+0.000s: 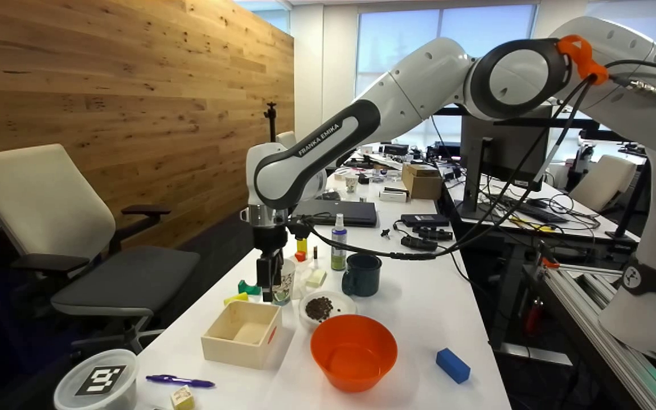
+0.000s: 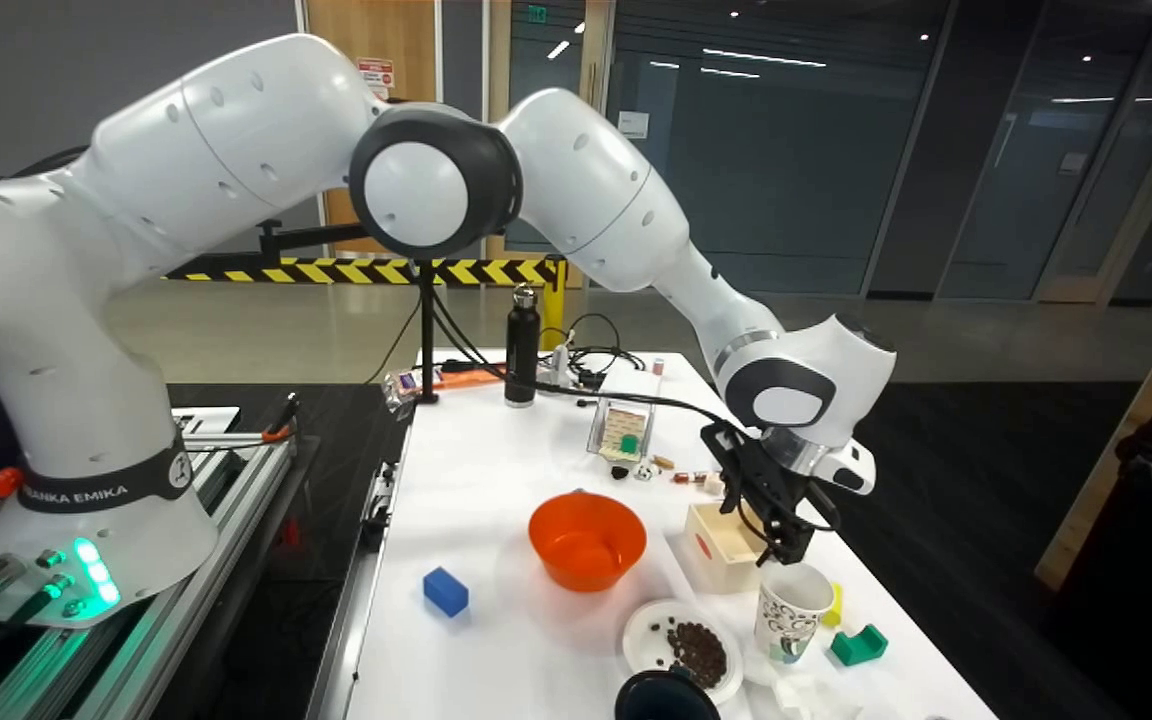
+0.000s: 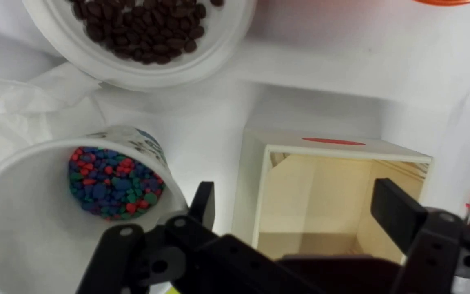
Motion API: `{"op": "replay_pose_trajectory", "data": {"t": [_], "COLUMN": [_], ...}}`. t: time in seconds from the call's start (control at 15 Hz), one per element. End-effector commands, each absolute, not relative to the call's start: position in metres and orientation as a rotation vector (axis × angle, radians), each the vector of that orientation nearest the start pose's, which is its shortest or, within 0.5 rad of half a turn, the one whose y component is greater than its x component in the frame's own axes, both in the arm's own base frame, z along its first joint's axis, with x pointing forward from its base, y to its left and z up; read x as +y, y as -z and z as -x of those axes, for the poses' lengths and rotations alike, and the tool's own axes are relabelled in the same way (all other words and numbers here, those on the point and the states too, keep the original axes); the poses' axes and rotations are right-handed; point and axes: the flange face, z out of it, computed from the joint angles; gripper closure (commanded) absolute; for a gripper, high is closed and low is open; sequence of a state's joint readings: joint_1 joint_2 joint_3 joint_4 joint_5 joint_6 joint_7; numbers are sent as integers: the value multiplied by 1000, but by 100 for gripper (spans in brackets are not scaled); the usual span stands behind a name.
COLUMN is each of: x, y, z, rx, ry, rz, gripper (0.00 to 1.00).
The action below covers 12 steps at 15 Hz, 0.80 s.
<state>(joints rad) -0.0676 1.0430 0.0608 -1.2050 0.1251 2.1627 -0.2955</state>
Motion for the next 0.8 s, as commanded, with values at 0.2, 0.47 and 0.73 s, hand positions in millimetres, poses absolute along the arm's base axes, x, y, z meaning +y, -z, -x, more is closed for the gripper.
{"op": "replay_pose_trajectory", "data": {"t": [0.2, 0.47, 0.73], "x": [-12, 6, 30], "y": [-130, -140, -159], "z": [-754, -762, -772], "rx": [-95, -149, -212], "ry": [-207, -204, -158], "rz": [3101, 3094, 3083], "gripper": [0, 0, 0]}}
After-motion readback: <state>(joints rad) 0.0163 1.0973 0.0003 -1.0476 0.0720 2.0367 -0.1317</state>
